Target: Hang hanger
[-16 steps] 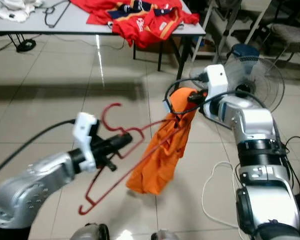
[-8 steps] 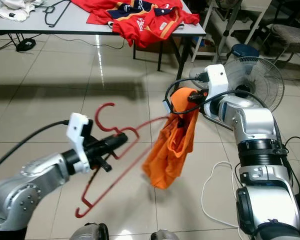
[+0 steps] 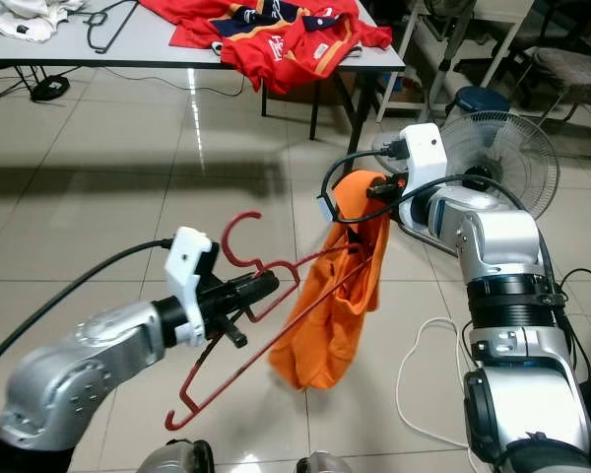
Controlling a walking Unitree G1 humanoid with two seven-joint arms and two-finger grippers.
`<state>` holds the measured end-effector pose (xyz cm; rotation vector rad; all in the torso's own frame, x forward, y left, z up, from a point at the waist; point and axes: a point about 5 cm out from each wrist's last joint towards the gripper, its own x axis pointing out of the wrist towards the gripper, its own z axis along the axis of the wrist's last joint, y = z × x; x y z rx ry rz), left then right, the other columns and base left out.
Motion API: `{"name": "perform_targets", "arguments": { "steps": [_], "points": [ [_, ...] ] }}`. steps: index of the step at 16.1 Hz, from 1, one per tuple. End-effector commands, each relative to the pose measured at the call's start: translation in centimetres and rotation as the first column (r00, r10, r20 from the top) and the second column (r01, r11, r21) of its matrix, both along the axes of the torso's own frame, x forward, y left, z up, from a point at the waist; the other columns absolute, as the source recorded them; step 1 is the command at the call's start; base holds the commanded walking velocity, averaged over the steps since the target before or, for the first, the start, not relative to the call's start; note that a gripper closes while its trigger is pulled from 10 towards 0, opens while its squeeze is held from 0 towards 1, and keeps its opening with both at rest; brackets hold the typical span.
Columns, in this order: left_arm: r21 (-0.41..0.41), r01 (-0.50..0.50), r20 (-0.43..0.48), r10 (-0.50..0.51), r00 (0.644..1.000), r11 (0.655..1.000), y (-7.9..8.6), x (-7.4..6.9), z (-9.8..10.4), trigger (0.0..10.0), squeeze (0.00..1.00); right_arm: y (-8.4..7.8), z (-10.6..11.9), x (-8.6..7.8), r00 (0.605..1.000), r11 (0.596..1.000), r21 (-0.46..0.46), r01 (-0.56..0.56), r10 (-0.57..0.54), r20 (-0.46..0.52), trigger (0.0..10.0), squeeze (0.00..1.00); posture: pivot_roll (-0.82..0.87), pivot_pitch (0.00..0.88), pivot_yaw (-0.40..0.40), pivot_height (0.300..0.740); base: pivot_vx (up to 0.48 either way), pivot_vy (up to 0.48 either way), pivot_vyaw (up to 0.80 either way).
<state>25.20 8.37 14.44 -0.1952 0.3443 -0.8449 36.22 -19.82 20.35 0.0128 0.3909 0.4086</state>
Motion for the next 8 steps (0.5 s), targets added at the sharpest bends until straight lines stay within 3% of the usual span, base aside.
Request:
{"name": "perform_targets", "arguments": {
  "steps": [1, 2, 6, 8],
  "points": [
    [0.009, -0.044, 0.030, 0.043, 0.999, 0.999, -0.2, 0.7, 0.4, 10.0, 0.00, 0.0, 0.9, -0.2, 0.999, 1.000, 0.017, -0.007, 0.006, 0.035, 10.0, 0.00, -0.13, 0.113, -0.097, 0.740, 0.000, 0.000, 0.00],
    [-0.051, -0.119, 0.040, 0.121, 0.992, 0.992, -0.2, 1.5, 1.1, 10.0, 0.00, 0.0, 0.8, -0.3, 1.000, 1.000, 0.016, -0.008, 0.007, 0.030, 10.0, 0.00, -0.13, 0.114, -0.097, 0.740, 0.000, 0.000, 0.00],
    [-0.231, -0.158, 0.061, 0.176, 0.982, 0.960, -0.9, 1.6, 2.9, 10.0, 0.00, 0.1, 0.4, -0.6, 1.000, 1.000, -0.001, -0.013, 0.013, 0.020, 10.0, 0.00, -0.13, 0.118, -0.097, 0.740, 0.000, 0.000, 0.00],
    [-0.238, -0.161, 0.058, 0.179, 0.982, 0.958, -1.1, 1.3, 3.1, 10.0, 0.00, 0.1, 0.2, -0.6, 0.999, 0.999, -0.045, -0.016, 0.018, 0.028, 10.0, 0.00, -0.13, 0.117, -0.096, 0.740, 0.000, 0.000, 0.00]
  ]
}}
